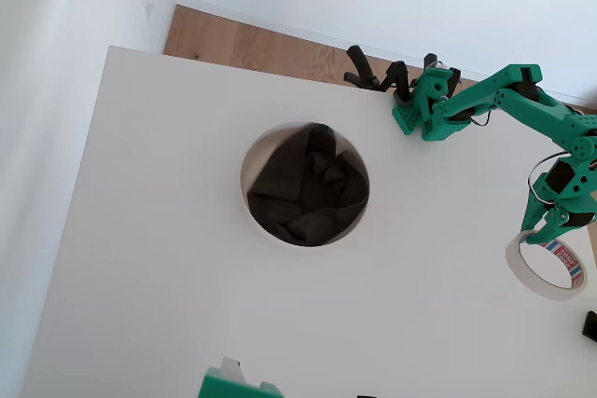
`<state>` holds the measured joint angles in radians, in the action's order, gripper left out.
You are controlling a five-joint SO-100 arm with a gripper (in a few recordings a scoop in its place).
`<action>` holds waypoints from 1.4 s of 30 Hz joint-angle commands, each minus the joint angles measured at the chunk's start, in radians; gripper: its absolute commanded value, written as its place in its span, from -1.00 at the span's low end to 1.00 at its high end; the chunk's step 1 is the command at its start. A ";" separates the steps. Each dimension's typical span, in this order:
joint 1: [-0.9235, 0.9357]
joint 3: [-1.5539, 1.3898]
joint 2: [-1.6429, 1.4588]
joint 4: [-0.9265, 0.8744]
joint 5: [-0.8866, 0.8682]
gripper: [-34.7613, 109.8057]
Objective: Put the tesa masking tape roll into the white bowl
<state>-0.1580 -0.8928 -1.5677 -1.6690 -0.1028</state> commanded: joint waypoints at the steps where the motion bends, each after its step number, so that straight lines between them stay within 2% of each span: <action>1: 0.207 0.169 -0.121 -0.043 0.043 -0.63; 13: 0.887 0.189 -0.121 0.046 0.100 -0.63; 20: 1.144 0.184 -0.014 0.034 0.158 -0.63; 28: 1.224 0.181 0.244 0.046 0.193 -0.63; 42: 1.154 0.183 0.506 0.175 0.176 -0.63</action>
<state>0.9986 -0.7701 -1.0216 -1.5156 0.0752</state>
